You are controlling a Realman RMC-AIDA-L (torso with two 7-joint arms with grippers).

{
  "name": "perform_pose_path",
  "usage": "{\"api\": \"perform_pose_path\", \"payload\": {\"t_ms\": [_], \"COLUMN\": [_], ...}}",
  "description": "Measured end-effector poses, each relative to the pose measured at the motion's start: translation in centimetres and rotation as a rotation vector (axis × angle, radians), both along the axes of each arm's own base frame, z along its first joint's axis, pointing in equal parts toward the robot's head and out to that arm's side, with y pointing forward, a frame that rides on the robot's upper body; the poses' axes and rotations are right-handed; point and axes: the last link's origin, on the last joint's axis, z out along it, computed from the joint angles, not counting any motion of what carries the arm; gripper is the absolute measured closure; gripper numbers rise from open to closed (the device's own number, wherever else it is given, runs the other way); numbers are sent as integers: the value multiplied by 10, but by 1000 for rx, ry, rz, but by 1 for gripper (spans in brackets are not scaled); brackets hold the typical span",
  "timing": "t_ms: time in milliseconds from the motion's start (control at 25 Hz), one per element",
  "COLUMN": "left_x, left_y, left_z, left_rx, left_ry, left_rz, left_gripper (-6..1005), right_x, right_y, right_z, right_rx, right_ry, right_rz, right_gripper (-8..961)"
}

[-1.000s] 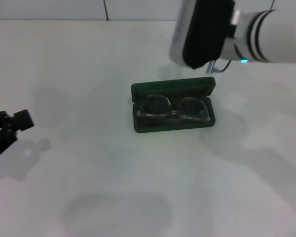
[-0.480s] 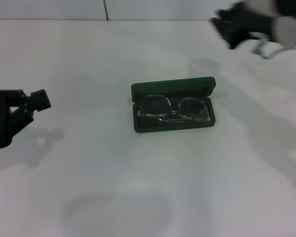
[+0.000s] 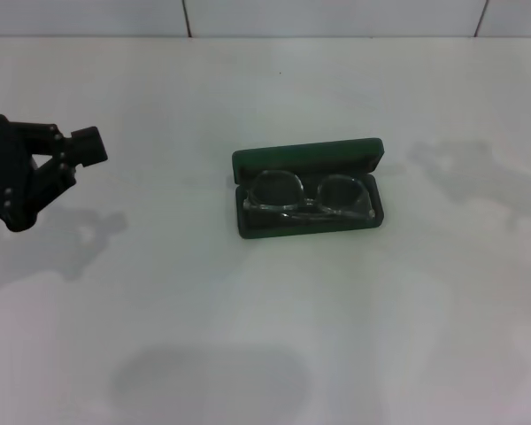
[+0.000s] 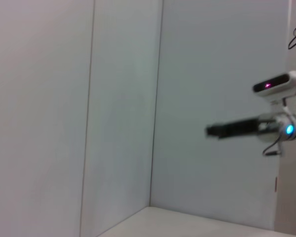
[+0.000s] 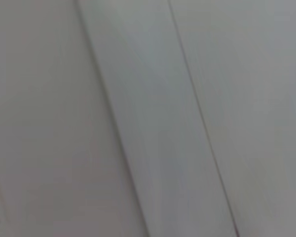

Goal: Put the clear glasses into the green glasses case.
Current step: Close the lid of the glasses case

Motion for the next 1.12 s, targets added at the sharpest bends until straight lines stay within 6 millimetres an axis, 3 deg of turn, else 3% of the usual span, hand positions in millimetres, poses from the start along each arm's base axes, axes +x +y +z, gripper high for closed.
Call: {"api": "perform_pose_path", "payload": {"t_ms": [280, 600, 840, 1040, 1120], "left_x": [13, 64, 100, 118, 123], "left_y": [17, 57, 82, 95, 99], "left_z": [-9, -41, -71, -92, -103], "left_rx": [-49, -185, -206, -208, -206], "left_ry": [48, 118, 218, 308, 356], "left_rz": [-20, -78, -119, -123, -122], "left_gripper": [938, 936, 859, 761, 721], "right_x": [27, 55, 65, 74, 76], "right_y": [-17, -33, -38, -40, -42], "right_z": [-13, -45, -62, -70, -72], "right_rx": [-94, -213, -169, -169, -171], "right_ry": [-7, -113, -159, -165, -157], "right_rz": [123, 57, 74, 59, 57], "right_gripper": [777, 693, 553, 340, 354]}}
